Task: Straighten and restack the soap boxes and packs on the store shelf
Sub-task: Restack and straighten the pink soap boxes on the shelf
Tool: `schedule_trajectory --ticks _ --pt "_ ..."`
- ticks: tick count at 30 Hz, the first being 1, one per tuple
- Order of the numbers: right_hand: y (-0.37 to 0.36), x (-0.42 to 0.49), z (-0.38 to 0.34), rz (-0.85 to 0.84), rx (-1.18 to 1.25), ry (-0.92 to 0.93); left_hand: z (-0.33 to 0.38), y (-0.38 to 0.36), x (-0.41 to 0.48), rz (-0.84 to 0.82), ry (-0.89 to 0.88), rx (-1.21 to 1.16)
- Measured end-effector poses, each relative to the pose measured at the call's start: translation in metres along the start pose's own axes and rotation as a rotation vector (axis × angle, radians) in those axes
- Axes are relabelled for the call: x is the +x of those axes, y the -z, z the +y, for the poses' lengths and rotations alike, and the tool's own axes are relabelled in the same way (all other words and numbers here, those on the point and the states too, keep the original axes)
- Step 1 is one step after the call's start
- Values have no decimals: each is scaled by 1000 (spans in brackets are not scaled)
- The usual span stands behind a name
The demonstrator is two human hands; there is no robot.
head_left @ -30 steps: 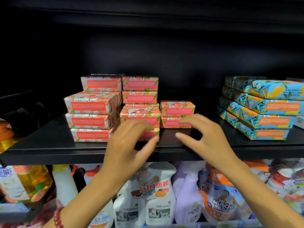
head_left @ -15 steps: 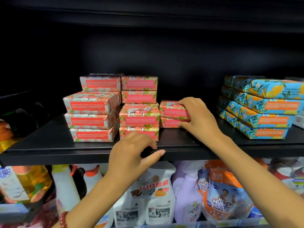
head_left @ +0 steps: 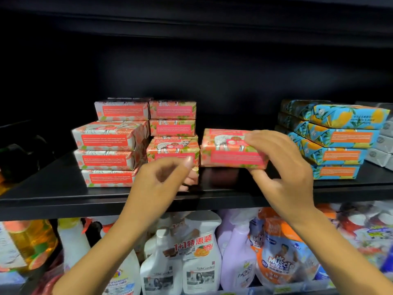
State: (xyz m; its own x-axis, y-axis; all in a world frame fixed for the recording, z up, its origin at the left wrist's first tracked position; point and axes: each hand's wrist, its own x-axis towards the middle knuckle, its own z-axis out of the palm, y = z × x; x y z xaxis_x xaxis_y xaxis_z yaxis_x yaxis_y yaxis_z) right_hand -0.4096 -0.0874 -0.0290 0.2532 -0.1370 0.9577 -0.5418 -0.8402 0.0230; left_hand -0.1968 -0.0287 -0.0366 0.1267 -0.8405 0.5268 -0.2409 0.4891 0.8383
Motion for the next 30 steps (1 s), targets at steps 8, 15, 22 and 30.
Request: schedule_trajectory --ticks 8,15,22,30 --pt "-8 -2 -8 -120 -28 273 16 2 8 -186 411 -444" --pt "-5 6 -13 -349 331 -328 8 9 -4 -55 73 -230" --pt "-1 19 -24 -388 743 -533 6 14 -4 -153 -108 -119" --pt "-2 13 -38 -250 445 -150 6 25 1 -206 58 -173"
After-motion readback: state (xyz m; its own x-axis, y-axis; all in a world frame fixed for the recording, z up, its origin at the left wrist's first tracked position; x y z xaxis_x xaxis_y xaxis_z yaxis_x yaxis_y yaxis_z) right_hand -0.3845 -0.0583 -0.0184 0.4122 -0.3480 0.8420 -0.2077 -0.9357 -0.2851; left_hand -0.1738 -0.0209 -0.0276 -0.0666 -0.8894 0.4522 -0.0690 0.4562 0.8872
